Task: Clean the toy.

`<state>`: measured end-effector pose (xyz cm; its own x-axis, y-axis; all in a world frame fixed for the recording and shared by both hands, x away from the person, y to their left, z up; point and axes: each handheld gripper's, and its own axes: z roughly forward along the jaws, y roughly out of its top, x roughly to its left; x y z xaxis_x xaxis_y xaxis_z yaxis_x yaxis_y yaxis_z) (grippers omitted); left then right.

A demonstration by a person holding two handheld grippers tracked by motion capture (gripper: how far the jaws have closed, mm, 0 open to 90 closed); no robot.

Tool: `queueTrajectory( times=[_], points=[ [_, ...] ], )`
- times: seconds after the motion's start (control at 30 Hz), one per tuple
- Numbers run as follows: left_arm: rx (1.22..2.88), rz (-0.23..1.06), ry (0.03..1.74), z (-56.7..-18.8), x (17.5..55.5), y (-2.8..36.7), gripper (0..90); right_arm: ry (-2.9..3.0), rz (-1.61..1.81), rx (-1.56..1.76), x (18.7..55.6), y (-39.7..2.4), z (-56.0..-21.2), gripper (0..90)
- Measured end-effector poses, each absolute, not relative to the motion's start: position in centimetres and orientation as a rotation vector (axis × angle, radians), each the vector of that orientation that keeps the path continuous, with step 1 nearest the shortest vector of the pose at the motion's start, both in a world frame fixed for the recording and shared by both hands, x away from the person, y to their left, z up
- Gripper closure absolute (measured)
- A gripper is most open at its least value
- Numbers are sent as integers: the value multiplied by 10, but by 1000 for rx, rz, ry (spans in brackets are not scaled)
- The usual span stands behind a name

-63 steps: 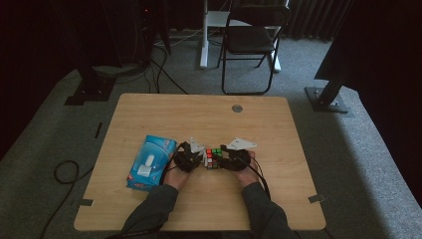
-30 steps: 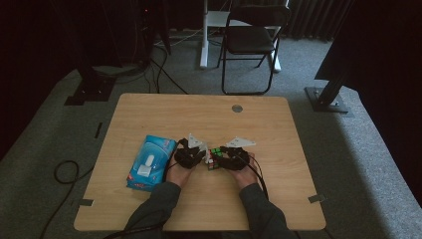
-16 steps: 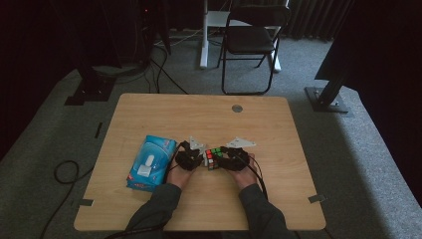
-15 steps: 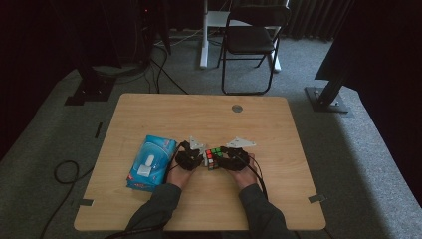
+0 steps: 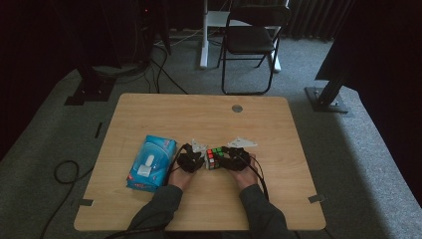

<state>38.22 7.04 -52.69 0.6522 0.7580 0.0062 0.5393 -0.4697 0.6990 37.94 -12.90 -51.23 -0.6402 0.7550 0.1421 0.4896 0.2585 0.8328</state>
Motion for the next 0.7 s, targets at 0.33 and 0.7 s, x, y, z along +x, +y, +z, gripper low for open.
queueTrajectory(
  times=[0.33,0.7],
  points=[
    [2107,442,962,-498,371,81,864,2242,1328,1161,379,-129,-513,488],
    [2135,429,951,-496,366,73,864,2238,1335,1164,379,-129,-513,489]
  ],
)
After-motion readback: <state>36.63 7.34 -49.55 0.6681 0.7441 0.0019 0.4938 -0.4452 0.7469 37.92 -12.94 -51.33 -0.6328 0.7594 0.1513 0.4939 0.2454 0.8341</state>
